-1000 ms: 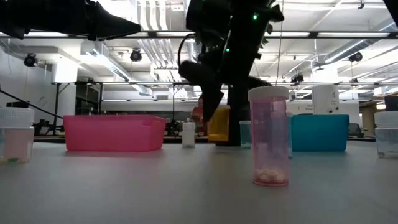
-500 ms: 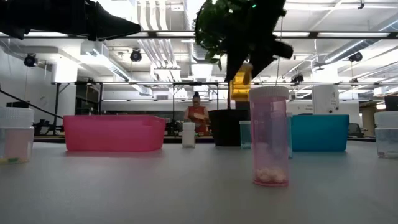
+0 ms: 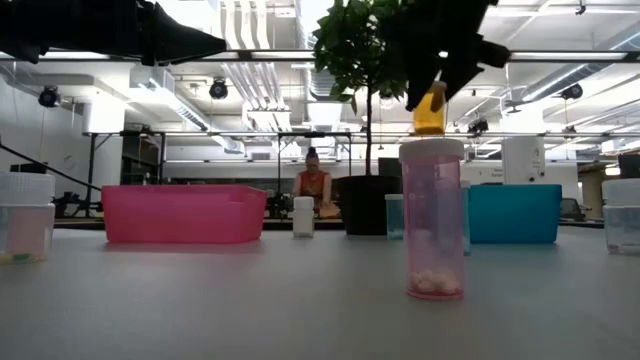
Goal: Pick and place medicine bottles into bin by pill shape (circle, oval)
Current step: Put the large orange pill bottle into the blue bin, then put the large transparent pill bottle into the blue bin
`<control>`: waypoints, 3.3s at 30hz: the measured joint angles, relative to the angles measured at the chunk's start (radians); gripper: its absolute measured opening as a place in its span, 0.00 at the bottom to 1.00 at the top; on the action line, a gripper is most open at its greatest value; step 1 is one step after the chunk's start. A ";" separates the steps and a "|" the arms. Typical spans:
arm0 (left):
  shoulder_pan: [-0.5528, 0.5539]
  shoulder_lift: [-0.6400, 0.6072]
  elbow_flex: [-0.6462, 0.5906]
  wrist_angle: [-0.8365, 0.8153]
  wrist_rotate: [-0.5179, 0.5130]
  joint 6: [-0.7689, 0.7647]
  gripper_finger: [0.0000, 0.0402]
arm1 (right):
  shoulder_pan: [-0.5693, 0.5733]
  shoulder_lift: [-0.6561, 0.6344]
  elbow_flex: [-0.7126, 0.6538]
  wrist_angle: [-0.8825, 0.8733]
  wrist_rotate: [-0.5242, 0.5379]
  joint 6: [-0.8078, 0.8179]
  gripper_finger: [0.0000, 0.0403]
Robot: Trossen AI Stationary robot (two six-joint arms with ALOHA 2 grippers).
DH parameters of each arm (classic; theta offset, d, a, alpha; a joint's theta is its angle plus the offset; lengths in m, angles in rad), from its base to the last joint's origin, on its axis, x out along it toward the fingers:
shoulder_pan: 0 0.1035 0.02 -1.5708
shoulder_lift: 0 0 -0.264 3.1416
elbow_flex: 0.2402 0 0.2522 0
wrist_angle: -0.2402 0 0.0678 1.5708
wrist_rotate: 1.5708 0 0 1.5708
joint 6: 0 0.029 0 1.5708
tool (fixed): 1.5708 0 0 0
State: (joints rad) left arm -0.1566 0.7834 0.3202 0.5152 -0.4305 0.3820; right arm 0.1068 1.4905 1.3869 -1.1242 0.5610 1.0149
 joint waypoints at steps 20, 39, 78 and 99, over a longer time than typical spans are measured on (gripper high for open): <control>0.000 0.000 0.000 0.000 -0.002 0.000 0.43 | -0.247 -0.224 -0.460 0.301 -0.080 -0.058 0.49; 0.000 0.000 0.000 0.000 -0.002 0.018 0.43 | -0.350 -0.155 -0.609 0.589 -0.151 -0.136 0.49; 0.000 0.000 0.000 0.000 -0.002 0.019 0.43 | -0.353 -0.096 -0.605 0.616 -0.159 -0.110 0.53; 0.000 0.000 0.000 0.000 -0.002 0.018 0.43 | -0.292 -0.406 -0.606 0.573 -0.169 -0.157 0.72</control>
State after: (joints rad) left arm -0.1566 0.7834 0.3202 0.5148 -0.4328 0.4004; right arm -0.1856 1.0845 0.7807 -0.5512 0.3917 0.8580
